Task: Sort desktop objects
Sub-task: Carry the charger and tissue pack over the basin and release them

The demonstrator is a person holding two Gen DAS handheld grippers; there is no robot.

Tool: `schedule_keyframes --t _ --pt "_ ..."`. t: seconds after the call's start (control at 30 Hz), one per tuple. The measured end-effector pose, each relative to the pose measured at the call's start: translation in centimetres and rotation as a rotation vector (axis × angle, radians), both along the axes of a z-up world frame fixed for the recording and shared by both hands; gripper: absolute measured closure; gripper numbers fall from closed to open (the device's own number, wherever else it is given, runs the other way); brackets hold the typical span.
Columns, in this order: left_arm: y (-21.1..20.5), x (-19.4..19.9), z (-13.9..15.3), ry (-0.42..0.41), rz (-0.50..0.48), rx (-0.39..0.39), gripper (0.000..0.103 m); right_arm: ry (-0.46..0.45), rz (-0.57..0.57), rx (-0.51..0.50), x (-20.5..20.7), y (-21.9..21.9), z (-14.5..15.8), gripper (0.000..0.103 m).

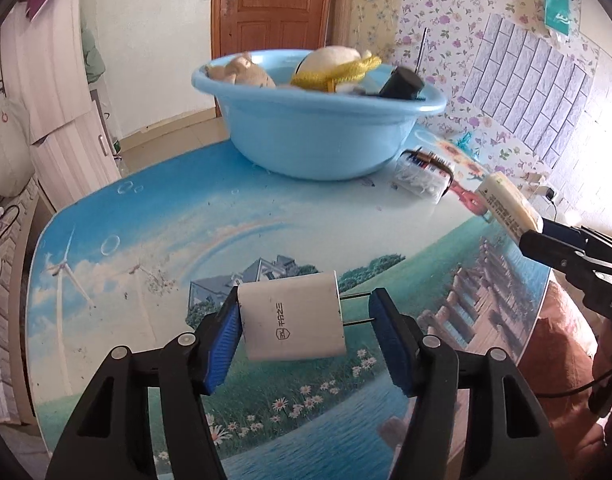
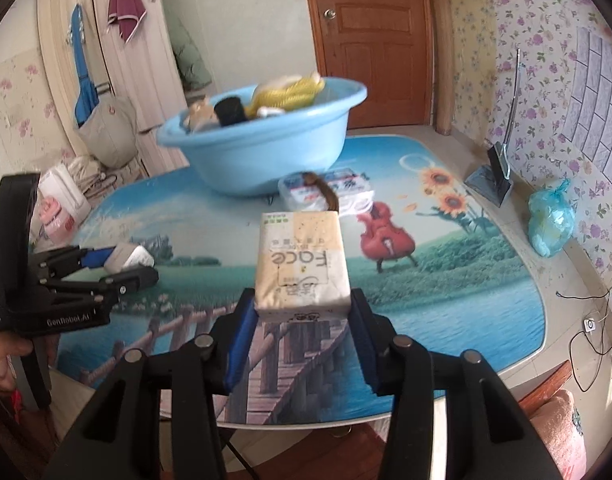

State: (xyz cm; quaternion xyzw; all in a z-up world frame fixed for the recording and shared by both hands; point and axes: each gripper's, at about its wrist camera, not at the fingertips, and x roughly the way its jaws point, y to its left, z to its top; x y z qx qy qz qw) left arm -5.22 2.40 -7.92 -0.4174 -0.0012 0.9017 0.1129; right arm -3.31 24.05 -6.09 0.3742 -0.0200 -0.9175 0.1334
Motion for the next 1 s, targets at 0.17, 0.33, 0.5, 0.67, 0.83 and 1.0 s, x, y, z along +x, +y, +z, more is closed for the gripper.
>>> schedule_keyframes --t 0.17,0.33,0.5,0.67,0.83,1.0 --pt "-0.1 0.0 2.3 0.044 0.006 0.017 0.041 0.037 0.014 -0.030 -0.1 -0.2 1.4 0.059" --pt "-0.1 -1.1 4.5 0.075 0.012 0.045 0.041 0.079 0.047 -0.049 -0.7 -0.8 3.1 0.059" --pt "0.0 -2.7 6.6 0.133 0.008 0.014 0.041 0.117 0.059 -0.079 -2.2 -0.9 4.7 0.059" --pt "-0.2 -5.4 8.2 0.161 0.018 0.027 0.041 0.146 0.066 -0.088 -4.3 -0.9 5.8 0.059" --pt "-0.1 -8.5 8.5 0.161 0.024 0.018 0.041 0.148 0.082 -0.083 -6.9 -1.0 5.9 0.059" --pt "1.3 -11.1 8.8 0.163 -0.005 0.004 0.041 0.149 0.099 -0.087 -9.2 -1.2 5.7 0.059"
